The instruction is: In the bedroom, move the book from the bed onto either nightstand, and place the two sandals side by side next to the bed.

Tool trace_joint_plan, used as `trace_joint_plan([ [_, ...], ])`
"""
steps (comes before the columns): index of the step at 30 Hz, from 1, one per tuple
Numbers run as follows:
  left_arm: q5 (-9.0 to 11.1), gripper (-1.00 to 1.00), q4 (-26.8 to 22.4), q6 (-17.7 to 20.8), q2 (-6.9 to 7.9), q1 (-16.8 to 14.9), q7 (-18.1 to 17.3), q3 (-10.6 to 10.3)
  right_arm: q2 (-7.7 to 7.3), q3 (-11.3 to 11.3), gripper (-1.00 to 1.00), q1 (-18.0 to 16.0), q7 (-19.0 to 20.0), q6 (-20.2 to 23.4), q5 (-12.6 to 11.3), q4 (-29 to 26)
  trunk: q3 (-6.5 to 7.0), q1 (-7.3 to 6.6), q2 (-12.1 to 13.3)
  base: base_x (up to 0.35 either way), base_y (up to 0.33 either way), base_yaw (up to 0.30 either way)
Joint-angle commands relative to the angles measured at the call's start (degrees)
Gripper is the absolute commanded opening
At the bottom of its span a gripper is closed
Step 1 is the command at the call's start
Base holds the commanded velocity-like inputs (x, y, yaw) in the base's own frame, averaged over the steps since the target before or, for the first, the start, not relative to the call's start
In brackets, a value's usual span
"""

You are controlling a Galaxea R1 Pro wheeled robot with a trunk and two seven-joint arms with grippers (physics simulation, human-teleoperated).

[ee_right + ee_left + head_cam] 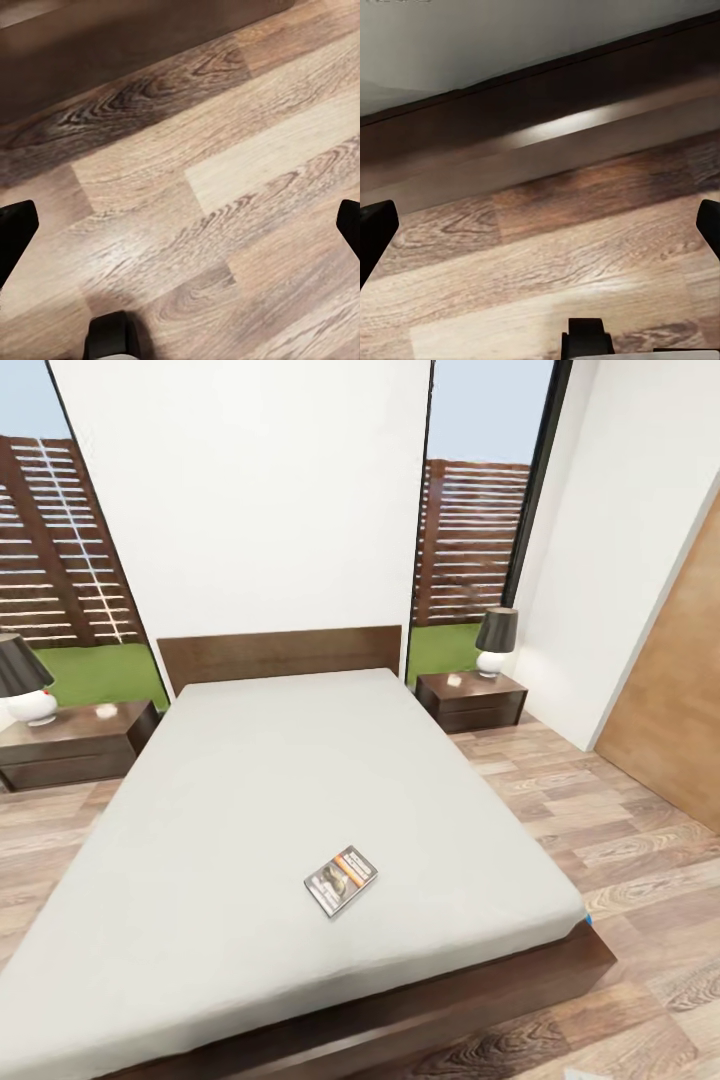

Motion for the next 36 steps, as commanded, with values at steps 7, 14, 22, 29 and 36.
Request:
trace_joint_plan([
  [7,0.3,1.00,0.0,-0.1,0.02,0.0,0.3,-0.5,0.12,-0.4,1.00,0.0,-0.3,-0.1,0.6,0.1,-0.05,0.00,0.0,0.140,0.001,-0.001],
  [14,0.3,1.00,0.0,-0.1,0.02,0.0,0.3,-0.5,0.27,-0.4,1.00,0.0,-0.3,-0.1,0.6,0.1,-0.05,0.00,0.0,0.106,-0.033,0.000],
  [22,0.3,1.00,0.0,-0.1,0.02,0.0,0.3,-0.5,0.37,-0.4,1.00,0.0,-0.3,-0.1,0.6,0.1,-0.06,0.00,0.0,0.117,-0.172,0.007],
  [29,0.3,1.00,-0.1,-0.1,0.02,0.0,0.3,-0.5,0.39,-0.4,1.00,0.0,-0.3,-0.1,2.1,0.1,-0.25,0.00,0.0,0.135,-0.173,0.143],
  [36,0.3,1.00,0.0,0.0,0.02,0.0,0.3,-0.5,0.40,-0.4,1.00,0.0,-0.3,-0.1,4.8,0.1,-0.56,0.00,0.0,0.083,-0.187,0.214],
])
